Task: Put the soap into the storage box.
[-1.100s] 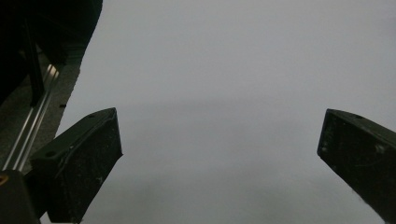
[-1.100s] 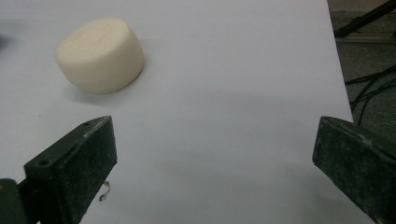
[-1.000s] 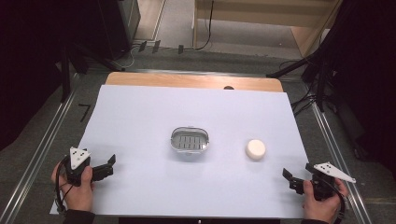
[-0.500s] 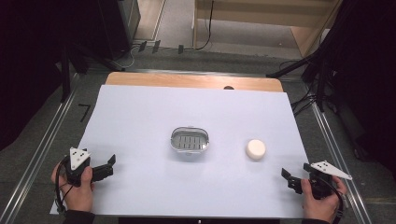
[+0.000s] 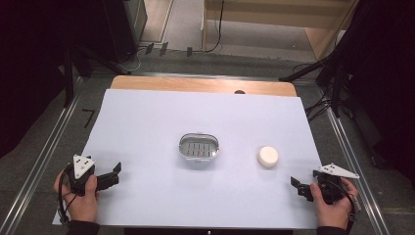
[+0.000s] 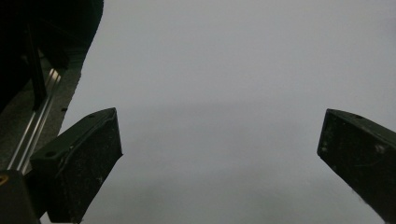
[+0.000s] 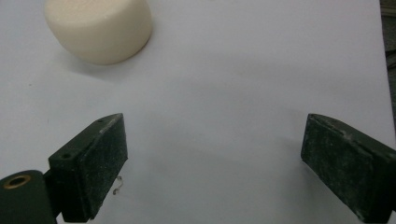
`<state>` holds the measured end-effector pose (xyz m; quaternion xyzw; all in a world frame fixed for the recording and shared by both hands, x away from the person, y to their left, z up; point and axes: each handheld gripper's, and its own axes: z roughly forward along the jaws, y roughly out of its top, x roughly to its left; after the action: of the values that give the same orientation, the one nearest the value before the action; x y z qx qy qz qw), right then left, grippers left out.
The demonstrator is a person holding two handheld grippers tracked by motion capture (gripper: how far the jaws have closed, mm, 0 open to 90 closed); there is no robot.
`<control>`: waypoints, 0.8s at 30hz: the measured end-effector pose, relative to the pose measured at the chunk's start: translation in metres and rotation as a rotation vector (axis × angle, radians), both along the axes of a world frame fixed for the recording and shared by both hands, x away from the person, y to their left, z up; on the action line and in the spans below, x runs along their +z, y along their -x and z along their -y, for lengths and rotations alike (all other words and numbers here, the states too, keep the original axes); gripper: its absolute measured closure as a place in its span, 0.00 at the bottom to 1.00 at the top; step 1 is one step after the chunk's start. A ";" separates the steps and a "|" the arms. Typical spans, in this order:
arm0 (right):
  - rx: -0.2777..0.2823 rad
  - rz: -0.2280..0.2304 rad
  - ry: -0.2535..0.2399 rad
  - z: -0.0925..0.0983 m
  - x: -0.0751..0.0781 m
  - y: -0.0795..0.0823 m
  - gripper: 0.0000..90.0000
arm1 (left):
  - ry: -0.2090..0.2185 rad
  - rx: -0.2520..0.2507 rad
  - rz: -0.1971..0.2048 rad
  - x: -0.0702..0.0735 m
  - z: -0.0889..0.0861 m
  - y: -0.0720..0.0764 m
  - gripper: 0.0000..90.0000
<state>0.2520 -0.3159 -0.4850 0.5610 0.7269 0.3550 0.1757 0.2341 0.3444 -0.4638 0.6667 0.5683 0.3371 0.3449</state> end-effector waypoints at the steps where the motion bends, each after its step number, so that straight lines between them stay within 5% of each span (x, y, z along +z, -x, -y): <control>1: 0.007 -0.004 0.005 0.000 0.000 -0.001 0.08 | 0.000 0.000 0.000 0.000 0.000 0.000 0.00; 24: 0.088 -0.061 0.046 -0.006 0.022 -0.015 0.14 | 0.000 0.002 0.000 0.000 0.000 0.000 0.00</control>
<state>0.2675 -0.3103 -0.4630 0.5347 0.7640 0.3283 0.1504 0.2341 0.3444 -0.4639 0.6660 0.5690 0.3374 0.3448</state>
